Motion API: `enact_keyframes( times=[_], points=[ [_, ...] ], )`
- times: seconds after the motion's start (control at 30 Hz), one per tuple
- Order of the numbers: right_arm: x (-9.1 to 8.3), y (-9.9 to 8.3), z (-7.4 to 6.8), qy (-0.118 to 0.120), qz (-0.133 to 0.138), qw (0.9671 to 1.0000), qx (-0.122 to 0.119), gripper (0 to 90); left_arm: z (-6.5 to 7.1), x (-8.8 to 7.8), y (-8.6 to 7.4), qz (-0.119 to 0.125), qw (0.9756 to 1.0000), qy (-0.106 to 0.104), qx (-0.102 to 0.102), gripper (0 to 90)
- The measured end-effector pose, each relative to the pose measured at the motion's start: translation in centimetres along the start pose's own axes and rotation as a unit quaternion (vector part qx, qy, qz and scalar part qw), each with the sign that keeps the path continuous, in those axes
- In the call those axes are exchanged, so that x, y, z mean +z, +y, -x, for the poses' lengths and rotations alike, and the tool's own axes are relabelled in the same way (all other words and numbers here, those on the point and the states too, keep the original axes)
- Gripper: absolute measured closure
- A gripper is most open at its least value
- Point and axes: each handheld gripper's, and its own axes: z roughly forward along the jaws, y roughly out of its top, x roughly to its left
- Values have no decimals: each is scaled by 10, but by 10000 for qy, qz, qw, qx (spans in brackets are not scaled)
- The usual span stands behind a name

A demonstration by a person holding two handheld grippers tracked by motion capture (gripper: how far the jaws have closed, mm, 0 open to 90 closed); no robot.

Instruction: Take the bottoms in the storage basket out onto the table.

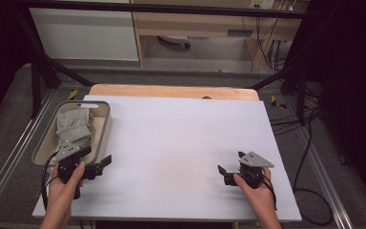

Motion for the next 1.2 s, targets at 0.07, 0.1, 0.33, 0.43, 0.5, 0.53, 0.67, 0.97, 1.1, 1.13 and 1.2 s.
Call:
enact_keyframes(
  times=[0.07, 0.1, 0.33, 0.43, 0.5, 0.53, 0.67, 0.97, 1.1, 1.13, 1.2],
  points=[
    [1, 0, -1, -38, -60, 10000, -36, 59, 0, 0, 0, 13, 10000, 10, 0, 65],
    [2, 0, -1, -46, -73, 9999, -55, 56, 0, 1, -1, 29, 10000, -1, 10, 65],
    [1, 1, -3, -63, -114, 9999, -53, 61, 2, 1, 0, -14, 10000, -79, 48, 60],
    [4, 1, -3, -33, -141, 9999, -65, 60, 2, -2, 1, 110, 9998, 73, 151, 56],
    [6, 3, -5, -13, -142, 9998, -122, 60, 4, -2, 5, 285, 9995, 112, 56, 63],
    [7, 3, -5, 6, -144, 9998, -157, 60, 4, -2, 5, 285, 9995, 112, 56, 66],
    [9, 5, -10, 76, -201, 9995, -249, 53, 9, -14, 18, 460, 9988, -110, 100, 68],
    [7, 2, -17, 102, -388, 9984, -387, 52, -6, -25, 48, 415, 9989, 217, 68, 44],
    [7, 2, -17, 93, -399, 9984, -396, 51, -18, -24, 54, 275, 9994, 216, 32, 56],
    [8, 1, -17, 89, -422, 9982, -409, 51, -20, -24, 55, 254, 9994, 225, 16, 59],
    [10, 1, -17, 100, -445, 9981, -416, 51, -22, -25, 56, 248, 9994, 231, -17, 73]
  ],
)
